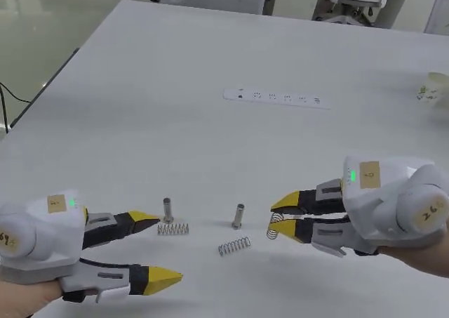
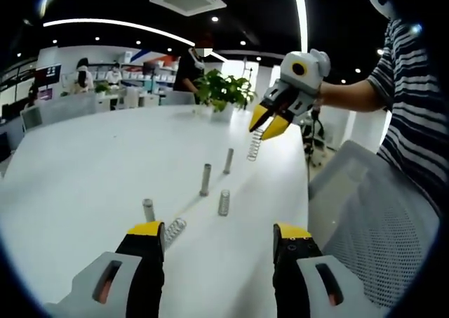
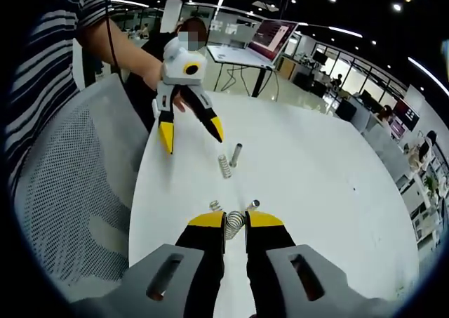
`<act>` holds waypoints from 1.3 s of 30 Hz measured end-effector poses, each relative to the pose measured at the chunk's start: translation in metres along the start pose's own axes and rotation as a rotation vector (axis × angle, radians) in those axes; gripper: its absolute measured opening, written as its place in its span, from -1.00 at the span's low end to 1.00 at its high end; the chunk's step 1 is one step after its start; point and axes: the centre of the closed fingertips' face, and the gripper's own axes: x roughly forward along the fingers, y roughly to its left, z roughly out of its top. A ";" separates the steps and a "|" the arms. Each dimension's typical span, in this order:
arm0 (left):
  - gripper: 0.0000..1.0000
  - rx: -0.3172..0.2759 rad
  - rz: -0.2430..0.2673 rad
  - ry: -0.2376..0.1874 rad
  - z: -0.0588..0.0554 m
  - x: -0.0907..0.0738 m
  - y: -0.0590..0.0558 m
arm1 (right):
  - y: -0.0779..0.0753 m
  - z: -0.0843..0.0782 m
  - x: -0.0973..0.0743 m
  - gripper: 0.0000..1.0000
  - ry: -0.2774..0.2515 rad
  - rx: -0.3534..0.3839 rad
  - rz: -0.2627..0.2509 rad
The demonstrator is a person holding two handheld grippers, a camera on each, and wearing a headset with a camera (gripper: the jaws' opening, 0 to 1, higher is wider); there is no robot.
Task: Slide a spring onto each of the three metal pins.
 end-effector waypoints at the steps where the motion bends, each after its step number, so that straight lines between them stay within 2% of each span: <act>1: 0.22 -0.002 0.006 -0.001 0.000 -0.001 0.001 | -0.001 -0.002 -0.001 -0.85 0.003 0.001 -0.003; 7: 0.39 -0.001 0.035 -0.011 0.001 -0.005 0.006 | -0.010 -0.010 -0.006 -0.85 0.013 0.017 -0.029; 9: 0.51 0.010 0.045 -0.012 0.002 -0.006 0.008 | -0.013 -0.011 -0.009 -0.85 0.012 0.025 -0.039; 13: 0.70 0.003 0.054 -0.042 0.008 -0.007 0.011 | -0.018 -0.016 -0.012 -0.85 0.019 0.031 -0.052; 20: 0.91 0.001 0.069 -0.057 0.010 -0.006 0.013 | -0.029 -0.029 -0.019 -0.85 0.041 0.055 -0.084; 30: 0.96 -0.008 0.091 -0.061 0.010 -0.009 0.019 | -0.048 -0.045 -0.026 -0.85 0.056 0.101 -0.140; 39: 0.96 -0.025 0.105 -0.078 0.012 -0.012 0.022 | -0.055 -0.052 -0.022 -0.85 0.066 0.125 -0.162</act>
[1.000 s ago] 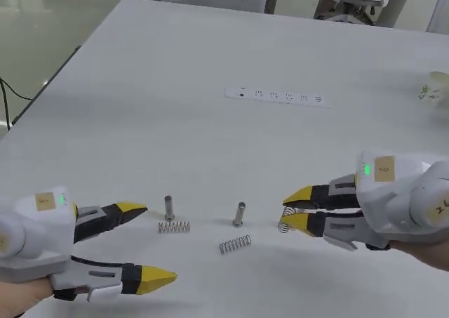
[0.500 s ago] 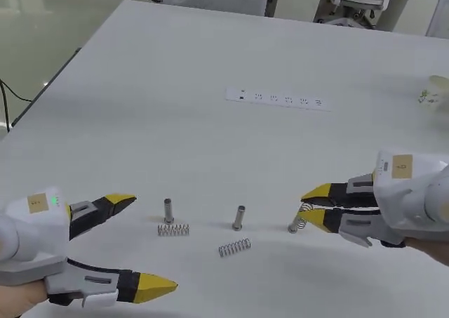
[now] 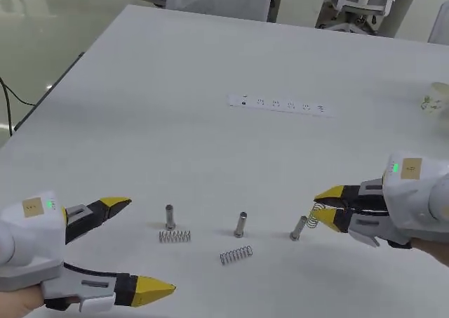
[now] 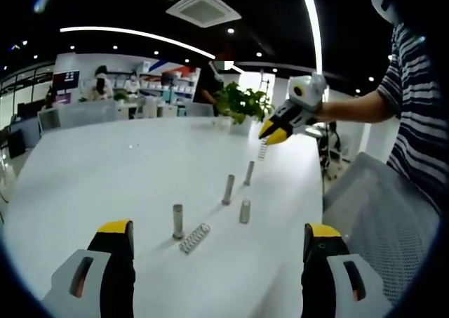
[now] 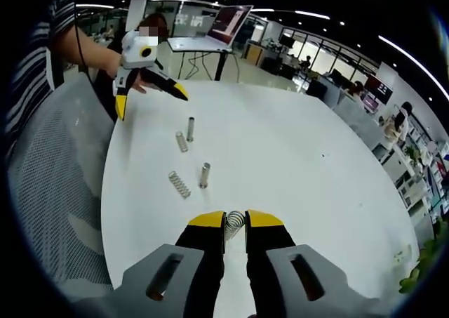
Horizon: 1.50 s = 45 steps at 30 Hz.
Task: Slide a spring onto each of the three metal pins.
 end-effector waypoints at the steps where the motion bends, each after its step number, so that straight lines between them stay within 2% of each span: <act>1: 0.96 0.004 0.003 0.002 0.000 0.000 0.001 | 0.000 0.000 0.000 -0.85 -0.001 0.001 -0.001; 10: 0.96 0.007 0.007 0.009 -0.001 -0.001 0.002 | -0.008 0.002 0.006 -0.85 -0.005 0.008 -0.021; 45: 0.96 0.001 0.012 0.013 -0.002 -0.002 0.003 | -0.010 -0.005 0.017 -0.85 -0.007 0.062 -0.026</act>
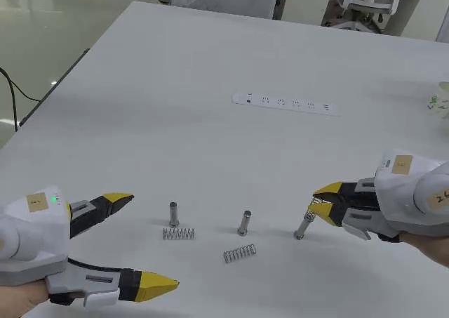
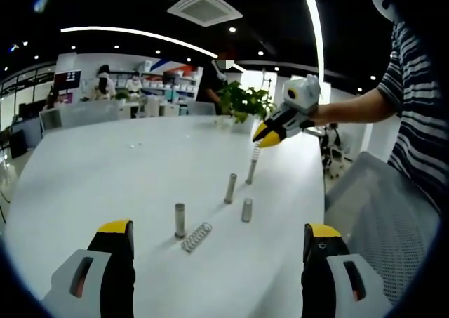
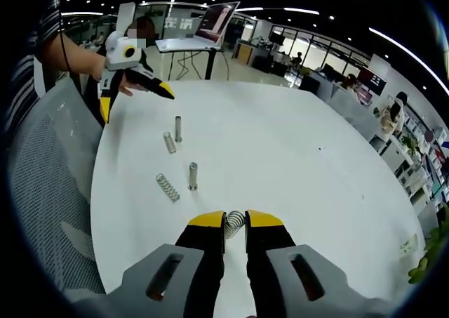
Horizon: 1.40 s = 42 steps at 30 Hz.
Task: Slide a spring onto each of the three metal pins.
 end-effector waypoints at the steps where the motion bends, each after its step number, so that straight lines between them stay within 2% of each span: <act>1: 0.96 0.001 0.000 0.002 -0.001 0.000 0.000 | 0.000 0.000 0.000 -0.85 0.000 0.002 0.001; 16: 0.96 0.001 -0.001 0.017 -0.004 -0.001 -0.002 | 0.006 -0.016 0.015 -0.84 0.034 0.006 0.017; 24: 0.96 0.003 0.004 0.010 -0.002 -0.001 -0.001 | 0.009 -0.028 0.021 -0.84 0.055 0.020 0.018; 42: 0.95 -0.002 -0.002 0.010 0.000 0.002 -0.002 | 0.013 -0.041 0.031 -0.84 0.089 0.040 0.028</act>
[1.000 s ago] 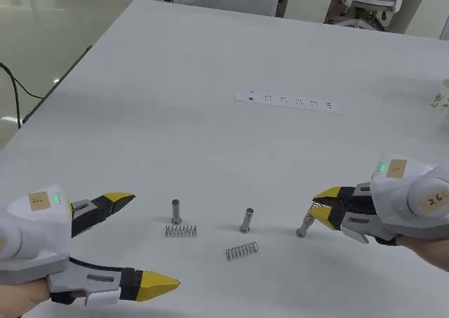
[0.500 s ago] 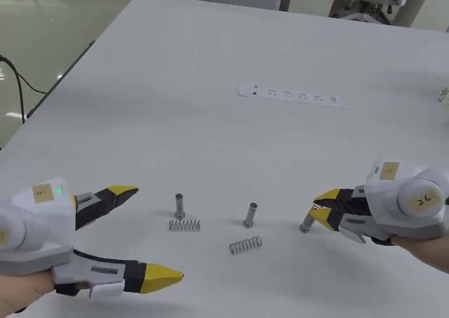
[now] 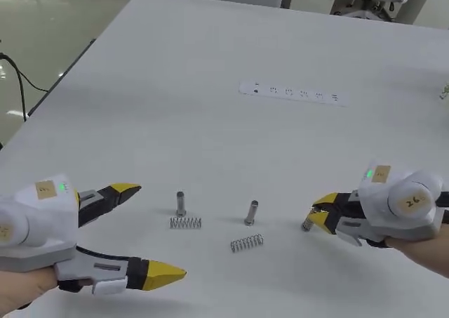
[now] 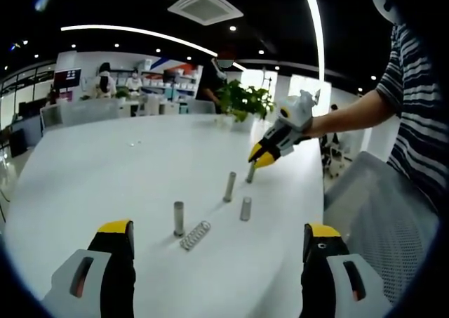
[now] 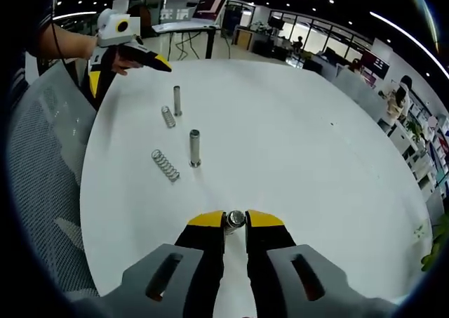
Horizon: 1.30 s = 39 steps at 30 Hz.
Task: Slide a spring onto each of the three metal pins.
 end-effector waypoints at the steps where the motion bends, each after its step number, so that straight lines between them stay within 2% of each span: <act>1: 0.95 0.000 0.000 -0.001 0.000 0.000 0.000 | 0.000 0.001 0.000 -0.84 -0.007 0.002 -0.002; 13: 0.95 0.000 -0.008 -0.011 0.006 0.002 0.001 | -0.002 0.000 -0.002 -0.83 0.000 0.014 -0.003; 24: 0.95 0.005 -0.013 -0.010 0.008 0.001 -0.001 | -0.006 0.015 -0.013 -0.80 -0.052 0.046 -0.020; 31: 0.94 0.005 -0.010 -0.009 0.009 -0.001 -0.001 | -0.006 0.016 -0.022 -0.81 -0.073 0.064 -0.029; 39: 0.95 0.005 -0.002 -0.012 0.009 -0.003 0.000 | 0.005 0.015 -0.033 -0.82 -0.092 0.060 -0.027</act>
